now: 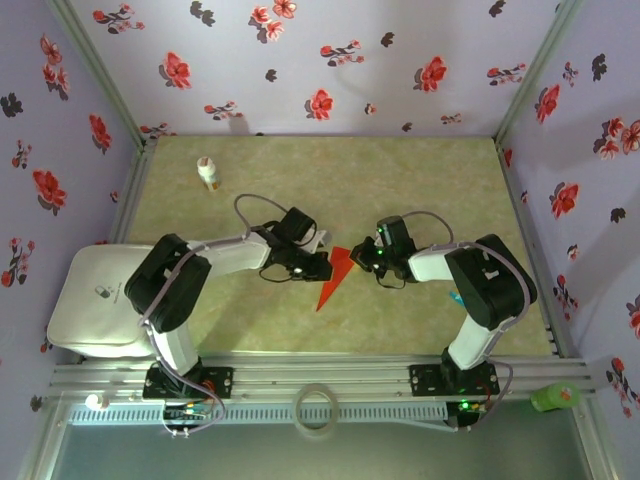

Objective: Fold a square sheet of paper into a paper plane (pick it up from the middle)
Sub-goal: Fold the wing for the fifth time at the center of the table.

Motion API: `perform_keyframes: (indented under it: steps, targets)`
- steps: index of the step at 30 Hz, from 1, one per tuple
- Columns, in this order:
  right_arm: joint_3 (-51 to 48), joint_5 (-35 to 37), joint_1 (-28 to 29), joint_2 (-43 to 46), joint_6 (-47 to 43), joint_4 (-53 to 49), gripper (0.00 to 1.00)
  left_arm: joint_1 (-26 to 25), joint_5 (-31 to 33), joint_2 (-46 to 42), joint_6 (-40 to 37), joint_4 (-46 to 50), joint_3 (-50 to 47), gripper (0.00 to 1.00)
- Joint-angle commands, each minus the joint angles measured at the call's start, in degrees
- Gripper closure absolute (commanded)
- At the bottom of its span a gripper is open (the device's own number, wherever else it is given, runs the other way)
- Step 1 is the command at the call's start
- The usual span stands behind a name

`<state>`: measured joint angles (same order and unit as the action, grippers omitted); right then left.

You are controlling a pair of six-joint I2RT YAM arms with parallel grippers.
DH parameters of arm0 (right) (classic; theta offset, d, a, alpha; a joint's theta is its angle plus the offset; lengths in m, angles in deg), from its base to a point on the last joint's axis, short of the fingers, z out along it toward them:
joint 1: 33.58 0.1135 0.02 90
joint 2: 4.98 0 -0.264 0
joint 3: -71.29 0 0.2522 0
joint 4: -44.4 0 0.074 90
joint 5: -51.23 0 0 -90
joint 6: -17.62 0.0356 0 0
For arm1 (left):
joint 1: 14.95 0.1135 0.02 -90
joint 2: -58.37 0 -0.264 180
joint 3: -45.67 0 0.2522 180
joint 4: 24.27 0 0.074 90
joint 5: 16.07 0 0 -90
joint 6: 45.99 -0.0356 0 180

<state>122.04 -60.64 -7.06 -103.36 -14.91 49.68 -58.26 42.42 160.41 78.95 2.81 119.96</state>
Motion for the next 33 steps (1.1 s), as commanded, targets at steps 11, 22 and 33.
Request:
perform_keyframes:
  steps: [11, 22, 33]
  targets:
    - [-1.64, 3.33, -0.23, -2.16, -0.36, -4.29, 1.0, -3.39, -2.48, 9.53, 2.23, -1.56, 8.85, 0.9]
    - [-1.85, 3.75, -0.21, -2.56, -1.04, -5.29, 1.0, -3.89, -1.13, 11.21, 4.12, -4.14, 1.32, 0.89]
    - [-1.4, 4.25, -0.18, -2.61, -1.84, -6.98, 1.0, -3.89, -2.24, 5.54, 3.94, -1.56, -6.24, 0.89]
